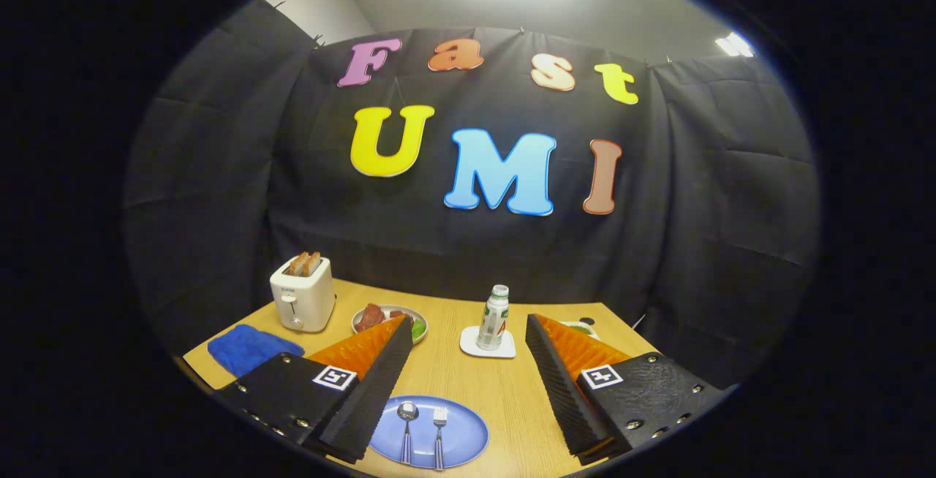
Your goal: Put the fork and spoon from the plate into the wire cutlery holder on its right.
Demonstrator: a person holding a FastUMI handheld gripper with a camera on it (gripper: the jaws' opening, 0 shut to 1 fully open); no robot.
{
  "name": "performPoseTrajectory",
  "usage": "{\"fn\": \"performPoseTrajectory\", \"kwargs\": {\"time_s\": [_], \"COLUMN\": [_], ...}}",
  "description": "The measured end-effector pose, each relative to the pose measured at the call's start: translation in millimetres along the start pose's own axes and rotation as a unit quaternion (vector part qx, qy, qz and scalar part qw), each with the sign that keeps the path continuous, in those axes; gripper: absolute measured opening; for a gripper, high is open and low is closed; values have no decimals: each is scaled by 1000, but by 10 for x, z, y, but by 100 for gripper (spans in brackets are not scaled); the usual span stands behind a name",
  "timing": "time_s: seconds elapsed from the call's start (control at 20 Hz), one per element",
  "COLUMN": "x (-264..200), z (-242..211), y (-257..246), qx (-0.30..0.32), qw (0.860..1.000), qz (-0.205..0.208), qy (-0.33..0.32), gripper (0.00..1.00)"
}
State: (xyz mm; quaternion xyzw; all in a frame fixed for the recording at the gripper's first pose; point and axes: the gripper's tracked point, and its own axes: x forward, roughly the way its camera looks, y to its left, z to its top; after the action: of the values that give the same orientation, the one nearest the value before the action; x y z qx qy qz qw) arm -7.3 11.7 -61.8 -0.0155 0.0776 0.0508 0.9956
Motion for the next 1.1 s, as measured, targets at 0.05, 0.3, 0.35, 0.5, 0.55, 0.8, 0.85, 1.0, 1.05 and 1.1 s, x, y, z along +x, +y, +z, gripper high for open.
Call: {"fn": "performPoseTrajectory", "kwargs": {"time_s": [0.05,0.3,0.35,0.5,0.55,0.8,0.85,1.0,1.05,1.1], "x": [26,113,112,138,130,158,175,174,164,161], "z": [-132,-955,-1084,-1387,-1483,-1928,-1985,-2179,-2263,-2327], "y": [20,182,207,224,233,212,192,199,211,209], "qx": [-4,-26,-33,-48,-49,-61,-64,-70,-72,-77], "qw": [1000,984,979,968,963,939,935,921,914,910], "qz": [7,45,53,64,67,73,73,84,88,90], "qy": [25,170,192,238,255,331,342,374,389,398], "gripper": [96,96,96,96,96,96,96,96,96,96]}}
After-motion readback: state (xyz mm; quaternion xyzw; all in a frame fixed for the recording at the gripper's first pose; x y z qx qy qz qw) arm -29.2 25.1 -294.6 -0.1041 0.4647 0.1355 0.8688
